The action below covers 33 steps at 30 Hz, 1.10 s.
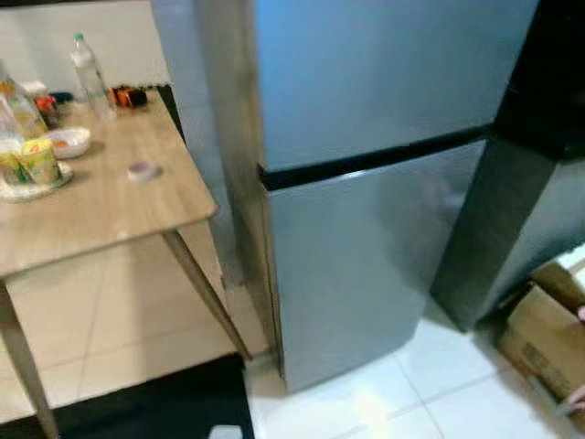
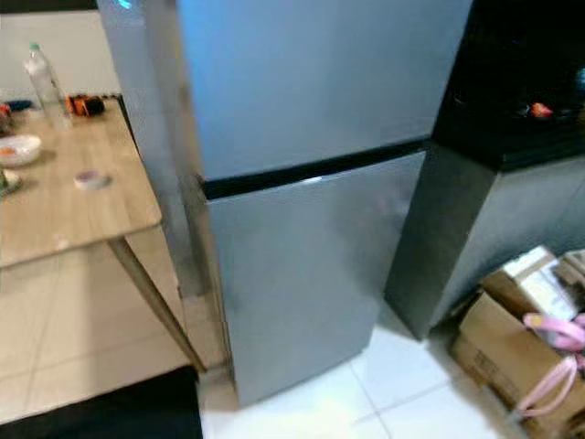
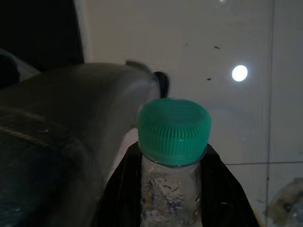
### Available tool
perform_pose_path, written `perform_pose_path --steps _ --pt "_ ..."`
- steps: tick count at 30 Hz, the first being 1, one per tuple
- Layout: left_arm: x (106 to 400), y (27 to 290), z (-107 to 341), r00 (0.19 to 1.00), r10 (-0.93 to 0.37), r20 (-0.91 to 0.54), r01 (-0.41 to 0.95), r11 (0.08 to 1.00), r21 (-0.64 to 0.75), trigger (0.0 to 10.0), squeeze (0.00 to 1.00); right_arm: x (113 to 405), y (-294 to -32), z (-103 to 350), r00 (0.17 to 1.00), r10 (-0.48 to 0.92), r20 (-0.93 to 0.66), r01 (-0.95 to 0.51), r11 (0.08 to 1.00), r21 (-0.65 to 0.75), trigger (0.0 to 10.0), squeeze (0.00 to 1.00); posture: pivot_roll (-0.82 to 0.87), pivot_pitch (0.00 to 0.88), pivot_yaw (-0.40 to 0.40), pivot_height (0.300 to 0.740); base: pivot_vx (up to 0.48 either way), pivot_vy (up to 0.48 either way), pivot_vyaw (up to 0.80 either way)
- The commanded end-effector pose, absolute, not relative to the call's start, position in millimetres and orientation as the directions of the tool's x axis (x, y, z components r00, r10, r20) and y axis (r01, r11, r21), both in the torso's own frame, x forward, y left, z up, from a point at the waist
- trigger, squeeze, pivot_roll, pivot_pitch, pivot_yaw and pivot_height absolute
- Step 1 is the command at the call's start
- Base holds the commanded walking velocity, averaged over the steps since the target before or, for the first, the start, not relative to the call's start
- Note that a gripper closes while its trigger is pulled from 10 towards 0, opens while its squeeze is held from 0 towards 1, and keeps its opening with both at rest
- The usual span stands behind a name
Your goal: Restocking fridge
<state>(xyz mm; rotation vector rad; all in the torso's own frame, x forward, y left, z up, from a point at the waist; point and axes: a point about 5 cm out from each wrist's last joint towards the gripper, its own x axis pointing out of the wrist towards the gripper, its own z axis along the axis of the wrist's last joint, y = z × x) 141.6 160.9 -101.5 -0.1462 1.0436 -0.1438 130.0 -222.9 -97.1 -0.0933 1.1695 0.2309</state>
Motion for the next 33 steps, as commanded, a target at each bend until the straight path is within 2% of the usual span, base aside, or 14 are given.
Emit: perform_pose_path --steps 1,13,33 --pt "139.7 165.6 -102.2 0.497 -0.151 -0.854 0.025 0.987 -0.16 10.0 0.0 129.0 -219.7 -98.0 0.372 0.14 -0.918 -0.215 0.975 0.061 10.0 0.0 -0.11 0.0 0.005 0.734 0.0 0.0 0.0" --pt "139.7 164.0 -102.2 0.501 -0.158 -0.851 0.015 0.985 -0.174 10.0 0.0 128.4 -217.2 -98.4 0.369 0.159 -0.916 -0.23 0.97 0.075 10.0 0.0 -0.11 0.0 0.002 0.734 0.0 0.0 0.0" --pt "138.6 163.6 -102.8 0.489 -0.163 -0.857 0.023 0.984 -0.175 10.0 0.0 124.0 -215.1 -100.2 0.35 0.169 -0.921 -0.249 0.965 0.083 10.0 0.0 -0.11 0.0 0.009 0.734 0.0 0.0 0.79"
